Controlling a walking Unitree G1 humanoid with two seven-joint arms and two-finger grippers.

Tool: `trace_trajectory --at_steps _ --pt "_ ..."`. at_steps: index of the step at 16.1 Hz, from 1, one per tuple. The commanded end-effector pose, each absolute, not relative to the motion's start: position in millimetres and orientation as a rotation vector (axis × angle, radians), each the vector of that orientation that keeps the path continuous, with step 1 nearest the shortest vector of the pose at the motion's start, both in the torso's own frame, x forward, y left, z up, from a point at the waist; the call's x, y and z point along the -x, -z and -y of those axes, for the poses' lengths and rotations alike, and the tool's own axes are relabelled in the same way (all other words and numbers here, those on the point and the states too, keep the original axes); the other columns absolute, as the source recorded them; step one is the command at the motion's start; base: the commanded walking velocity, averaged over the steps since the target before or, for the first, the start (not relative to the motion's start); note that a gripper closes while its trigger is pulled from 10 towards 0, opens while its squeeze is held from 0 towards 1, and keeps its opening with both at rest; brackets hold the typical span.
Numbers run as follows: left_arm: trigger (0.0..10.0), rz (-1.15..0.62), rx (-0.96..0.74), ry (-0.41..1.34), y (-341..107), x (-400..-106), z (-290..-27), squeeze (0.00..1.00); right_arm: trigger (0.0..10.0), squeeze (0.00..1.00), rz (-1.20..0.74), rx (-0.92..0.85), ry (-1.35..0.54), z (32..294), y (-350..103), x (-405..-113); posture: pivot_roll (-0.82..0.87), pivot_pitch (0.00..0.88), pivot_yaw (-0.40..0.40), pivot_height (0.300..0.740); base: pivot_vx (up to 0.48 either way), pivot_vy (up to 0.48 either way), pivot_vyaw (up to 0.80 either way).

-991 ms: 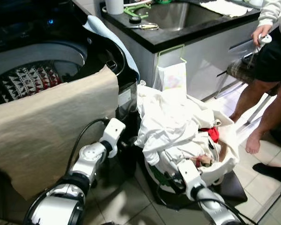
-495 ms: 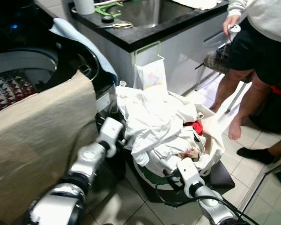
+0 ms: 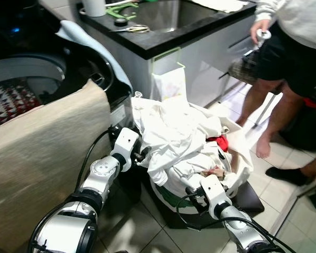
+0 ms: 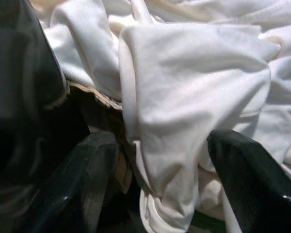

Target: Clothes washing

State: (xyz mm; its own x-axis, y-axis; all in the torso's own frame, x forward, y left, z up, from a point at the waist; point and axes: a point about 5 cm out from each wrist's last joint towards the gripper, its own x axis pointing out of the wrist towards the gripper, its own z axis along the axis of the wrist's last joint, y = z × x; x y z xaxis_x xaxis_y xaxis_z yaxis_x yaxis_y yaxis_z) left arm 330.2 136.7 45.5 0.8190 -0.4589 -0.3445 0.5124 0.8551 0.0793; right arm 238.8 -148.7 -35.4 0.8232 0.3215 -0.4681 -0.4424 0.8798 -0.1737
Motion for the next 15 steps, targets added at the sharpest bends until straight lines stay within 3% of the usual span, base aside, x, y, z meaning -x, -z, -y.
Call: trace_trajectory --at_steps 1,9,15 --pt "10.0 -0.354 -0.175 0.551 -43.8 -329.7 -134.3 0.0 10.0 0.0 -0.471 0.277 -0.374 158.0 38.7 -235.0 -0.01 0.0 0.022 0.74 0.0 0.0 0.0" --pt "10.0 -0.389 -0.176 0.642 -37.0 -323.4 -117.1 0.0 10.0 0.0 -0.46 0.306 -0.334 162.5 37.9 -235.6 -0.02 0.0 0.029 0.74 0.0 0.0 0.0" --pt "10.0 -0.333 -0.145 0.51 -39.8 -322.2 -151.4 0.0 10.0 0.0 -0.409 0.304 -0.384 154.6 31.0 -242.2 0.01 0.0 0.003 0.74 0.0 0.0 0.0"
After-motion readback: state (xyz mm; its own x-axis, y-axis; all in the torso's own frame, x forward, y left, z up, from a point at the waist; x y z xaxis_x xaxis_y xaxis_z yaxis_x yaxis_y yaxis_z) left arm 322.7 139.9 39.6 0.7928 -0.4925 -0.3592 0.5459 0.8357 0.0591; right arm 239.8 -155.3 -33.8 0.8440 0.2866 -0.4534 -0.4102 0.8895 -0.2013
